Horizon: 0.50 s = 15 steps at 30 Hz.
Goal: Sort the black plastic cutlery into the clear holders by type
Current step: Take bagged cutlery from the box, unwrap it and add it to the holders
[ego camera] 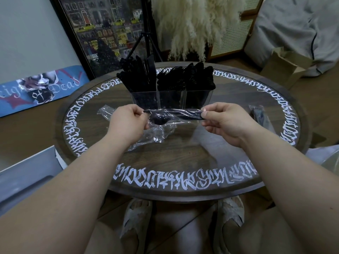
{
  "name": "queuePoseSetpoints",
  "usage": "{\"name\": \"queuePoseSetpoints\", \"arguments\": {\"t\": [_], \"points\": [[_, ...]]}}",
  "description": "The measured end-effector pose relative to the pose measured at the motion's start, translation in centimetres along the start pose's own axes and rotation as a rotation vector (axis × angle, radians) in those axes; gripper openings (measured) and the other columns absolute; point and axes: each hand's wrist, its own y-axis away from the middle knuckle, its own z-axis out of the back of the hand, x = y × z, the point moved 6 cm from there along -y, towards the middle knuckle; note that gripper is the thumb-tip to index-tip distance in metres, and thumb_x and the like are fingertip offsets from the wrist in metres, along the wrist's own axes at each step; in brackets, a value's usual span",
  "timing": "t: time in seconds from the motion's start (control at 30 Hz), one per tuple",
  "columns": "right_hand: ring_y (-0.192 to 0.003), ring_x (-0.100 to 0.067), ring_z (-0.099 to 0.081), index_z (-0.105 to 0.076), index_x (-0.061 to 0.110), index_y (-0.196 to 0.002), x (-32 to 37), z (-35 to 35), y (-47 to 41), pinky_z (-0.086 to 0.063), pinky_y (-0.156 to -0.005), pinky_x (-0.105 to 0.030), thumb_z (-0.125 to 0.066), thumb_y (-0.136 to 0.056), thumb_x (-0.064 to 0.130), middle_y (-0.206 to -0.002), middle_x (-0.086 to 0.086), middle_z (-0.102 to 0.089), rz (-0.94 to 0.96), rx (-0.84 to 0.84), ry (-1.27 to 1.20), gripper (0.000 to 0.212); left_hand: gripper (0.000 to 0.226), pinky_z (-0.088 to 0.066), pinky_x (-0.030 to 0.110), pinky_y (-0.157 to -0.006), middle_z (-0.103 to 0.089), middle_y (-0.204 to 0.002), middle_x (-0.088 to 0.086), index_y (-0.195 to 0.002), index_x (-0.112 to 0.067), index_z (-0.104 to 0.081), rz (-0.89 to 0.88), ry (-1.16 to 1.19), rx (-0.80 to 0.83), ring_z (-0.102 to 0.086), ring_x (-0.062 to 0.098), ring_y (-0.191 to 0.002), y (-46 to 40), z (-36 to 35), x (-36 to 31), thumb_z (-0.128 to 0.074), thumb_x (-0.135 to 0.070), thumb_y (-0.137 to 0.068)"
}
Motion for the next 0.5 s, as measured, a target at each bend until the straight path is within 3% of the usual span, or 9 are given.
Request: {"name": "queuePoseSetpoints", "arguments": {"t": [0.2,0.3,0.37,0.5], "points": [[-0.052,-0.008,-0.056,-0.063,0.010,-0.074,0.3,0.2,-0.1,-0.051,-0.053,-0.019,-0.066,-0.085,0.004,-0.062,-0.001,-0.060,0.009,-0.034,-0.046,0.014,0.022,-0.041,0.022,-0.049,-0.066,-0.073,-0.001,-0.080,-0.024,-0.056,-0.015,-0.062,-0.014,-0.058,0.006,-0.056,-0.1,0.1,0.2,-0.048,-0.011,-0.096],[-0.050,-0.007,-0.057,-0.064,0.010,-0.074,0.2,0.0,-0.1,-0.051,-0.051,-0.019,-0.067,-0.085,0.004,-0.059,0.000,-0.061,-0.002,-0.025,-0.063,0.013,0.022,-0.055,0.037,-0.069,-0.069,-0.080,0.002,-0.078,-0.024,-0.056,-0.016,-0.117,-0.021,-0.066,0.018,-0.074,-0.3,0.2,0.6,-0.048,-0.012,-0.094],[-0.048,-0.006,-0.056,-0.064,0.009,-0.074,0.3,0.0,-0.2,-0.051,-0.049,-0.017,-0.066,-0.086,0.004,-0.055,0.001,-0.059,-0.003,-0.045,-0.082,0.014,0.017,-0.054,0.041,-0.078,-0.068,-0.085,0.003,-0.082,-0.022,-0.058,-0.005,-0.204,-0.048,-0.065,0.024,-0.084,-0.6,0.7,1.0,-0.047,-0.015,-0.093],[-0.045,-0.006,-0.057,-0.062,0.007,-0.074,0.5,1.2,-0.6,-0.051,-0.049,-0.017,-0.064,-0.086,0.001,-0.051,0.001,-0.058,-0.002,-0.119,-0.159,0.014,0.017,-0.044,0.034,-0.078,-0.067,-0.100,0.011,-0.099,-0.014,-0.060,0.069,-0.399,-0.104,-0.059,0.033,-0.095,-1.2,2.9,2.6,-0.045,-0.018,-0.092]]}}
